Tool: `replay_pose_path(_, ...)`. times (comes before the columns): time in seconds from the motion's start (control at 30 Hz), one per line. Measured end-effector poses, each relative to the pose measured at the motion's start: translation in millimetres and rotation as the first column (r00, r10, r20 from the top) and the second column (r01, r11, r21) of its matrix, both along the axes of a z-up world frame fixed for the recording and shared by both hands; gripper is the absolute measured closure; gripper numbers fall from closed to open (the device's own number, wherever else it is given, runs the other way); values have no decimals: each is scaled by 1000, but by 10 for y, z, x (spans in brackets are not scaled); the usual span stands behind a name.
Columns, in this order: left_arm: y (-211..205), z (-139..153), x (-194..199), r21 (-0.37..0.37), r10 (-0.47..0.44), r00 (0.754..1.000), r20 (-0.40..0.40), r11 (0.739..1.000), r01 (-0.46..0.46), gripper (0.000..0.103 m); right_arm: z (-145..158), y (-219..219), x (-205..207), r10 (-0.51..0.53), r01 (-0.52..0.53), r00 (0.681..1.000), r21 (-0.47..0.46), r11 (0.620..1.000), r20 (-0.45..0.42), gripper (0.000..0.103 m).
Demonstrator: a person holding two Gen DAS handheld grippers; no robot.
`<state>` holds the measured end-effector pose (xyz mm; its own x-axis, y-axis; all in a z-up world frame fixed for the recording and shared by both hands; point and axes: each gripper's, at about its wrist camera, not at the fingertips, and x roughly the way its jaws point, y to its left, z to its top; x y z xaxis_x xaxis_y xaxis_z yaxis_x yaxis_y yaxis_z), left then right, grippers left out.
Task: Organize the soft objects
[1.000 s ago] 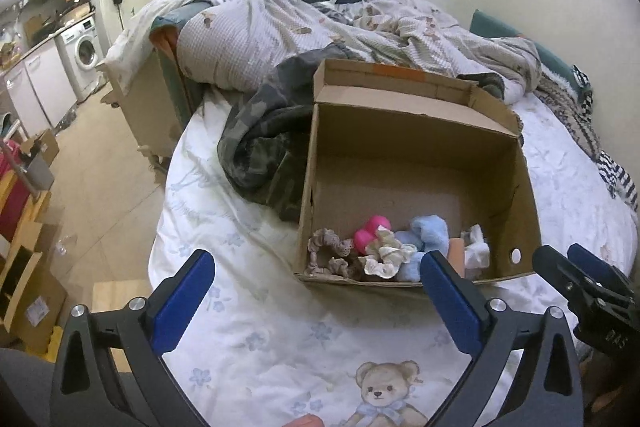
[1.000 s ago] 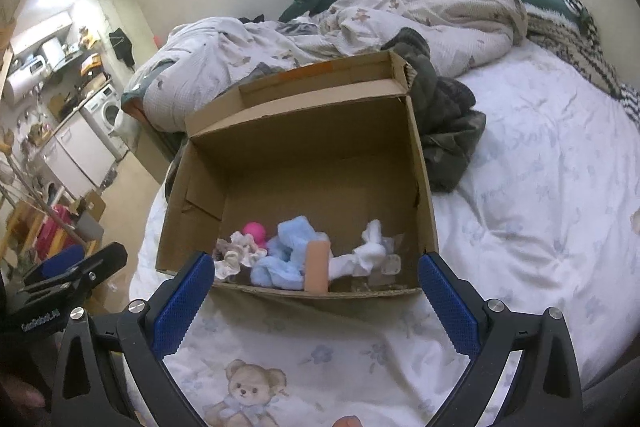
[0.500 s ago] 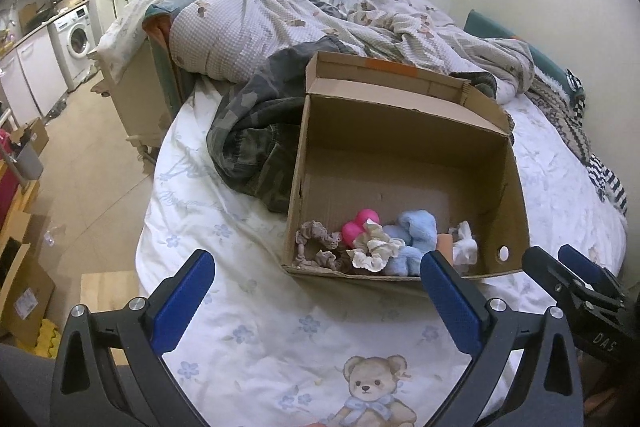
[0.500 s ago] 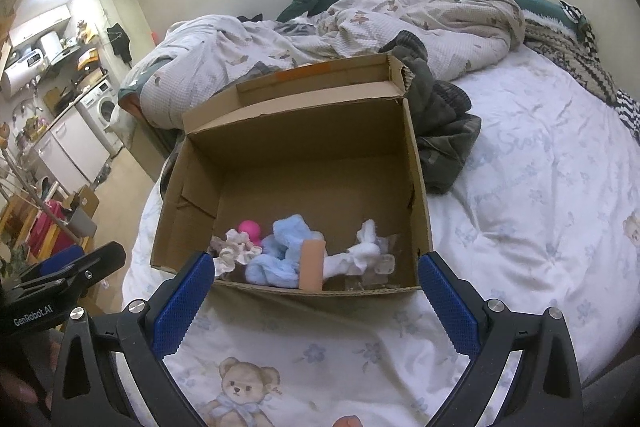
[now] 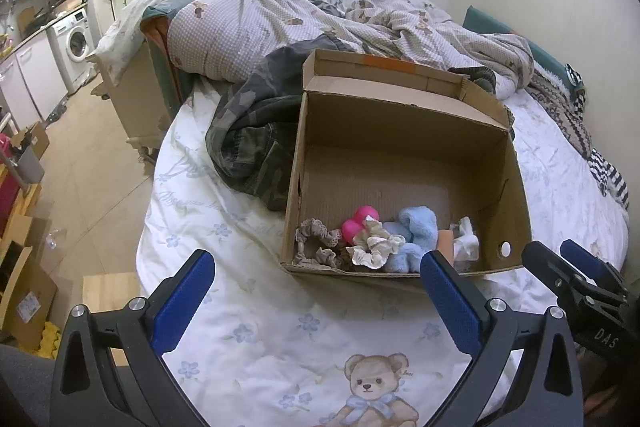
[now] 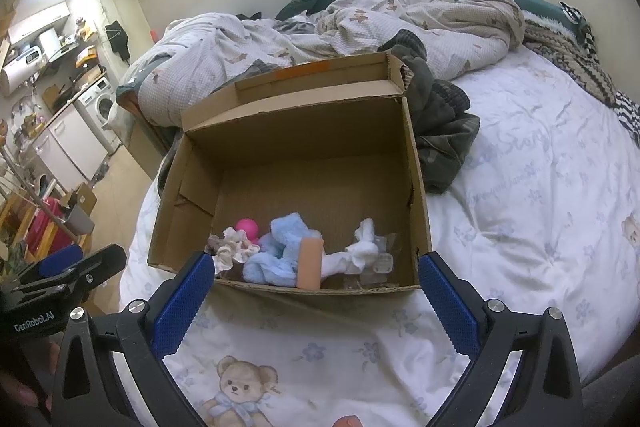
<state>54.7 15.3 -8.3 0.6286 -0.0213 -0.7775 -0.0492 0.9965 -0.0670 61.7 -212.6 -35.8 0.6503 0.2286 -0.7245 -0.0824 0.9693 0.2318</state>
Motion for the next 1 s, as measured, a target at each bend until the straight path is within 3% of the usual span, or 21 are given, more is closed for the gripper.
replay_pose_path(1.0, 14, -43, -3, 16, 19, 1000, -4, 1000, -19, 1, 6, -3, -3, -1, 1, 1000, 1, 1000, -1, 0)
